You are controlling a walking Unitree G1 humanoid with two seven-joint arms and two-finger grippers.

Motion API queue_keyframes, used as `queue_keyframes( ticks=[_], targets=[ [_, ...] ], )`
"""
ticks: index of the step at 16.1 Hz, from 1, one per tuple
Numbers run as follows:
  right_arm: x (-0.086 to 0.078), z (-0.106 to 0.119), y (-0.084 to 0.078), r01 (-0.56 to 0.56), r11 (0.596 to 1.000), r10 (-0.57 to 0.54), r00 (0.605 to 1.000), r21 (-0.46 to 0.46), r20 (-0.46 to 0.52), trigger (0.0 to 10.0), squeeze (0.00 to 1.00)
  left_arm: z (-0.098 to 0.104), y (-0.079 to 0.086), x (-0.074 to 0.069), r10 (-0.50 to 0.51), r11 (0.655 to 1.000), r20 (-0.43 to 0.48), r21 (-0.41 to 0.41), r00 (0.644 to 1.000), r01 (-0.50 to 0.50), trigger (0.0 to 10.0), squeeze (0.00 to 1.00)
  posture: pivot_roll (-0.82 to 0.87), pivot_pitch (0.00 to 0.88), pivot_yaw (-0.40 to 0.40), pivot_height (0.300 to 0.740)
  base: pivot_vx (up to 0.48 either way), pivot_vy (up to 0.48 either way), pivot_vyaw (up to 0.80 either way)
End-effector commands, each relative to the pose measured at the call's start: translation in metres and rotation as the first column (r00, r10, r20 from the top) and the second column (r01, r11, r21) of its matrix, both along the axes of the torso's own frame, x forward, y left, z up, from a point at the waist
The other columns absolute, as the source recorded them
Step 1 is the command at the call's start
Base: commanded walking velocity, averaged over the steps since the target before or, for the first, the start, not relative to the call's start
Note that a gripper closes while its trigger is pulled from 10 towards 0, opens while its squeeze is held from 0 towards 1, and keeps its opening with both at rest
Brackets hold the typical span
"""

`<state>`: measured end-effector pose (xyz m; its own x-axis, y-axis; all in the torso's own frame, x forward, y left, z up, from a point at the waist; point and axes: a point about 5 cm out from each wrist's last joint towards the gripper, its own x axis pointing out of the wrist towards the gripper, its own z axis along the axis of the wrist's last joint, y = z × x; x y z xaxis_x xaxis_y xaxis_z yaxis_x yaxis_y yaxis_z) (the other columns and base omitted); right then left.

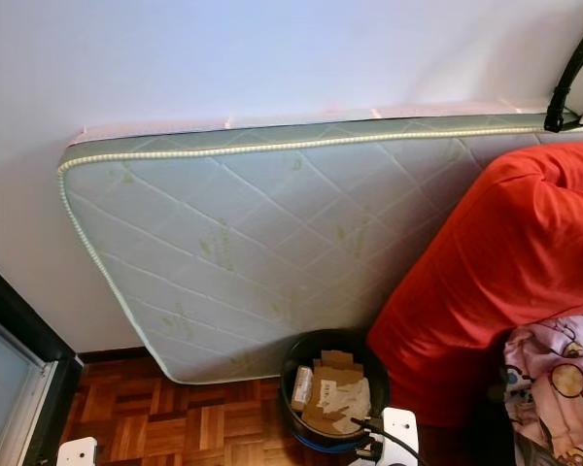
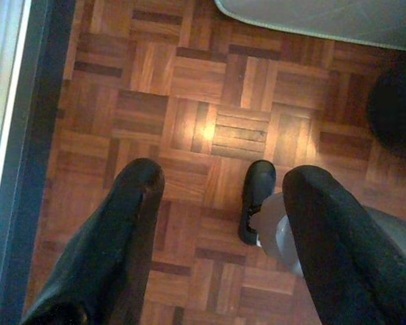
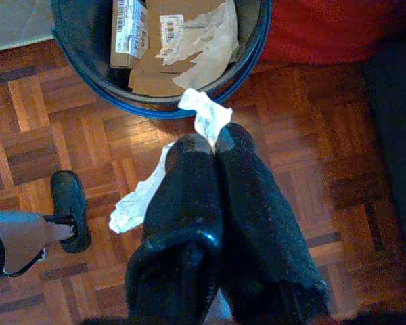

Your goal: Clean up the room

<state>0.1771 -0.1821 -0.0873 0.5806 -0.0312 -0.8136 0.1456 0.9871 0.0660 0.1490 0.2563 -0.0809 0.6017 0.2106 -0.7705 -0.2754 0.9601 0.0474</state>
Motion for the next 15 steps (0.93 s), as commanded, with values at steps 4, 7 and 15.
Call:
queue_keyframes(
  ticks=[4,7,15],
  targets=[
    [-0.001,0.000,-0.001,0.043,0.999,-0.043,0.999,0.010,0.000,10.0,0.00,-0.002,-0.014,0.005,-0.018,1.000,-0.003,-0.008,1.000,0.018,10.0,0.00,0.09,0.000,-0.010,0.740,0.060,0.000,-0.20],
    [0.000,0.000,-0.001,0.028,1.000,-0.028,1.000,0.000,0.009,10.0,0.00,-0.002,-0.015,0.006,-0.018,1.000,-0.003,-0.009,1.000,0.018,10.0,0.00,0.09,0.000,-0.011,0.740,0.160,0.000,-0.26],
    [0.001,0.001,-0.001,0.031,1.000,-0.031,0.999,0.006,0.014,10.0,0.00,0.001,0.006,-0.002,0.011,1.000,-0.006,0.005,1.000,-0.011,10.0,0.00,0.09,0.000,-0.012,0.740,0.257,0.000,0.00]
  ],
)
